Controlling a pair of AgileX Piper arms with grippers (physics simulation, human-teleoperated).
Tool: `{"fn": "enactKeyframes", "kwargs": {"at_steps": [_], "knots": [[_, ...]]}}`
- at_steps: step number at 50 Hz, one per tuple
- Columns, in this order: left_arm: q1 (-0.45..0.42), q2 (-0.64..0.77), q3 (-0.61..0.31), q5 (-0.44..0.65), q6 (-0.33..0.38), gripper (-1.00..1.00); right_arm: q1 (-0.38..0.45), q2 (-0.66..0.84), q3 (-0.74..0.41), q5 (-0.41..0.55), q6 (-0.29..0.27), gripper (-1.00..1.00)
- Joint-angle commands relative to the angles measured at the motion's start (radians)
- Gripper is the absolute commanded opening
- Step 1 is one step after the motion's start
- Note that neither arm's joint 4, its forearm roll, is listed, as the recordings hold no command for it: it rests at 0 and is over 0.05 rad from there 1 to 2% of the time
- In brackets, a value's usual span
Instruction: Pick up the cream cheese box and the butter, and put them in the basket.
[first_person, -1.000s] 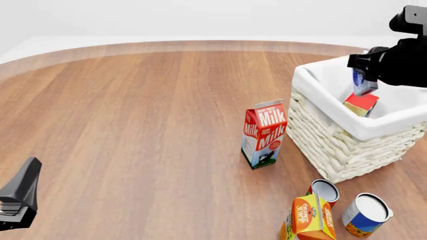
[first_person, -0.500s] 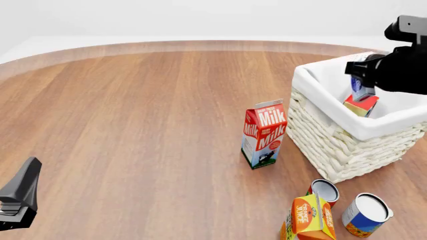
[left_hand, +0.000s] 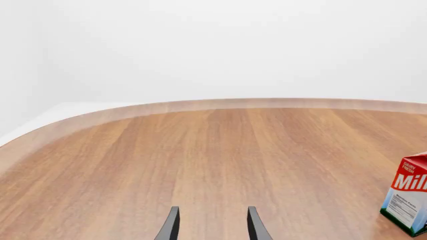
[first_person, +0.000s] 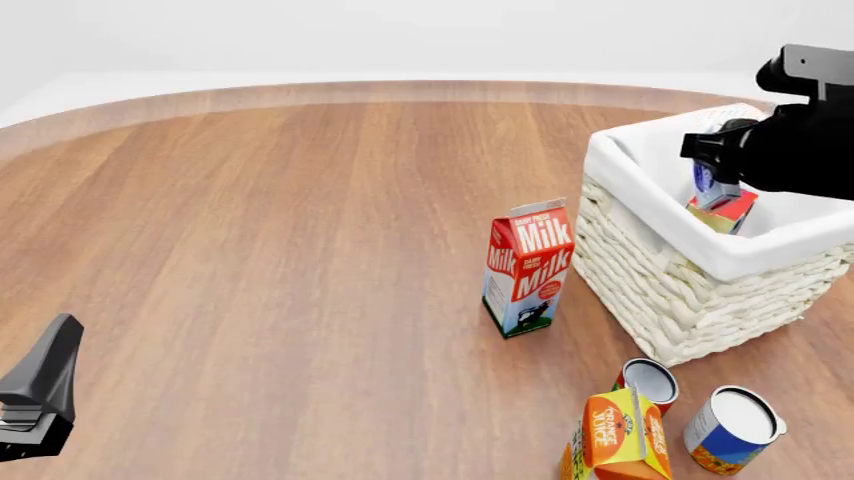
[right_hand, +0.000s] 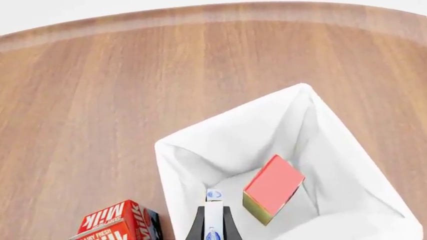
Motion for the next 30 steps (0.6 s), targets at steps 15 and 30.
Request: {"fn": "enactKeyframes", "kwargs": {"at_steps": [15, 30], "knots": [[0.0, 0.0, 0.0, 0.0, 0.0, 1.0, -0.013, 0.014, -0.001, -0.016, 0.006, 1.0], [0.0, 0.0, 0.0, 0.0, 0.0, 1.0, 0.0, -0.026, -0.013, 0.02, 0.004, 1.0]]}}
